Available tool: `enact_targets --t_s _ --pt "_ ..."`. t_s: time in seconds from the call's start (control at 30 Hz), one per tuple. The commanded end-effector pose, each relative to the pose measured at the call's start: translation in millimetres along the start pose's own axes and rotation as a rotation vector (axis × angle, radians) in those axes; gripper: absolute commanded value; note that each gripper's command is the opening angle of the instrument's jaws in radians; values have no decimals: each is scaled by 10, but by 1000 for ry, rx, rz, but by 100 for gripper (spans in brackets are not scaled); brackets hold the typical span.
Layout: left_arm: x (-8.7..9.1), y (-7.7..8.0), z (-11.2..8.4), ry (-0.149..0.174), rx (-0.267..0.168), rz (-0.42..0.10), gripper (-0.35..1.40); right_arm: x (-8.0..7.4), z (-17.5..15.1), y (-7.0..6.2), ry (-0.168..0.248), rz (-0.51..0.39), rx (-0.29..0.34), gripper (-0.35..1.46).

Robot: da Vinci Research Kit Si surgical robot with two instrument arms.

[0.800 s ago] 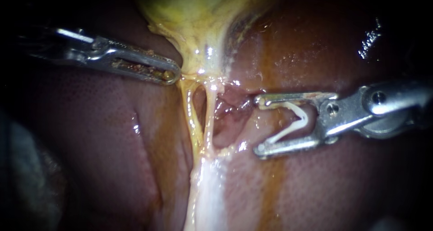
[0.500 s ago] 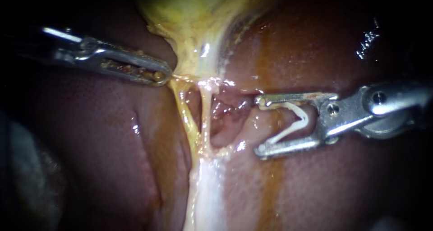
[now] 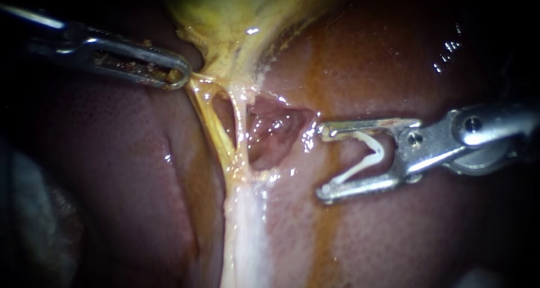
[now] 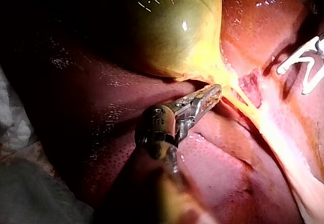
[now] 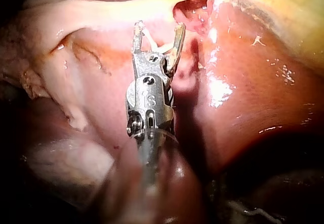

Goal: Clipping first clip left tube

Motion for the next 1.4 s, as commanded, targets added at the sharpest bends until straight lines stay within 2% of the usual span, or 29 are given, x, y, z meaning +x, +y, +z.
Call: enact_targets --t_s 0.03,0.17,0.3,0.57,0.8,1.03,1.23,1.4 --pt "0 0 1 0 1 0 -35 2 4 0 3 10 1 47" --pt "0 -1 2 0 1 1 -35 15 29 2 17 68 2 46" --pt "0 -2 3 0 1 1 -35 19 57 8 15 107 -7 45" --pt "0 -2 3 1 2 1 -35 1 102 29 8 174 -6 45" --pt "0 -1 3 1 2 0 -35 -15 120 44 12 212 -3 45" --pt "0 0 4 1 3 6 -35 -30 128 54 21 232 0 45" --pt "0 0 4 2 3 6 -35 -33 129 59 26 241 6 45" --pt "0 1 4 2 4 5 -35 -28 134 55 73 240 50 45"
